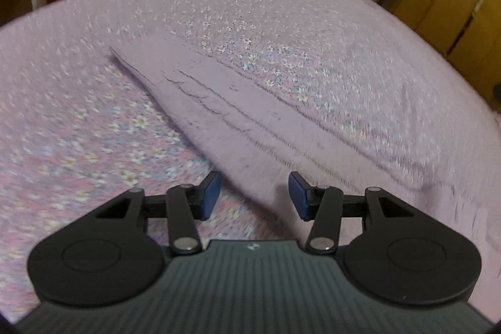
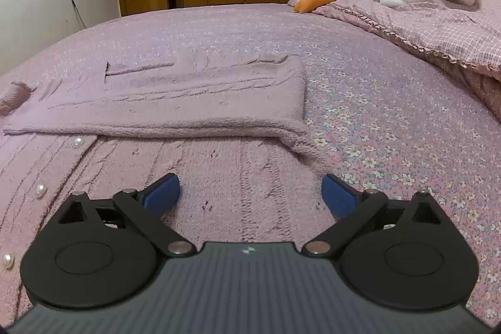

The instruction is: Fold small clothes

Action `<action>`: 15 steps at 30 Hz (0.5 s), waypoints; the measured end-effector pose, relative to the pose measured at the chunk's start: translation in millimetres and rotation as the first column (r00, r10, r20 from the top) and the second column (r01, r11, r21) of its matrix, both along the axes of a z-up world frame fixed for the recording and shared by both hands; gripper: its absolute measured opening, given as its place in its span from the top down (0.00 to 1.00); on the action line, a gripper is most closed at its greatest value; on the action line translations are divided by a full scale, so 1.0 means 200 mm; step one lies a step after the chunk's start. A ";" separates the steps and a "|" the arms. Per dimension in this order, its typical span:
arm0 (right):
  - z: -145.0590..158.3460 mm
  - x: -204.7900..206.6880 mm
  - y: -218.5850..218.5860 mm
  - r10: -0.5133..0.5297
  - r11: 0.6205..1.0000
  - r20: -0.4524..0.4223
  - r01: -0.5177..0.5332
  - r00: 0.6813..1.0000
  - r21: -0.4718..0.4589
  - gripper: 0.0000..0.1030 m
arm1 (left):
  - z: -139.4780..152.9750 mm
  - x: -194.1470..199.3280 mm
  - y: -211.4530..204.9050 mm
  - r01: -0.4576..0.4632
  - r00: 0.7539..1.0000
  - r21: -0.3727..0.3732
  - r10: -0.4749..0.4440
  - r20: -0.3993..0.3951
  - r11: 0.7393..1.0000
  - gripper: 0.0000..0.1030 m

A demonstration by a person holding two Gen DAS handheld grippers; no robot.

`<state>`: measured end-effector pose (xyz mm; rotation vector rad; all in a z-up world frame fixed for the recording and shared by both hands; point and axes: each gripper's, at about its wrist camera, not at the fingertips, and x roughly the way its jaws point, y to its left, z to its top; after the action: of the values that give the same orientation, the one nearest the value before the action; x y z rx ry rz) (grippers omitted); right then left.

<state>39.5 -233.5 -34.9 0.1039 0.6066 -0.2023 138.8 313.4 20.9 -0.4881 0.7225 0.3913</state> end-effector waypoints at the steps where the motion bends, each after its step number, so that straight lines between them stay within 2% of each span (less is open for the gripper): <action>1: 0.00 0.00 0.00 0.001 1.000 0.002 -0.001 1.000 0.006 0.01 | -0.01 0.01 0.01 -0.004 1.000 -0.003 0.004 0.014 1.000 0.51; 4: 0.00 0.00 -0.01 0.002 1.000 0.007 -0.002 1.000 0.012 0.01 | -0.03 0.05 0.03 -0.019 0.998 -0.010 0.020 0.054 1.000 0.50; 6: 0.00 0.00 -0.01 0.002 1.000 0.007 -0.002 1.000 0.010 0.01 | -0.05 0.07 0.03 -0.002 0.995 -0.046 0.007 0.100 0.999 0.30; 7: 0.01 0.01 -0.02 0.002 1.000 0.007 -0.002 1.000 0.011 0.01 | -0.05 0.07 0.03 0.005 0.993 -0.058 0.002 0.119 0.998 0.28; 9: 0.01 0.00 -0.02 0.002 1.000 0.009 -0.002 1.000 0.012 0.01 | -0.05 0.08 0.01 0.010 0.992 -0.044 -0.005 0.124 0.999 0.30; 10: 0.01 0.00 -0.02 0.002 1.000 0.010 -0.002 1.000 0.014 0.01 | -0.05 0.09 0.00 0.003 0.993 -0.030 0.001 0.117 1.000 0.35; 11: 0.01 0.00 -0.02 0.001 1.000 0.011 -0.001 1.000 0.015 0.01 | -0.05 0.09 -0.01 -0.016 0.995 -0.004 0.016 0.101 1.000 0.57; 12: 0.01 0.00 -0.02 0.000 1.000 0.011 0.000 1.000 0.013 0.01 | -0.05 0.10 -0.01 -0.042 0.997 0.027 0.041 0.066 0.999 0.86; 13: 0.01 0.00 -0.03 0.000 1.000 0.012 -0.001 1.000 0.015 0.01 | -0.04 0.11 -0.01 -0.044 0.999 0.043 0.042 0.034 0.998 0.89; 15: 0.01 0.00 -0.03 0.001 1.000 0.013 -0.001 1.000 0.022 0.00 | 0.00 0.08 -0.01 -0.038 0.998 0.038 0.036 0.044 0.999 0.92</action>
<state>38.6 -239.8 -32.9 0.1258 0.5959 -0.1939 154.9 310.7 20.9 -0.4728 0.6632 0.4274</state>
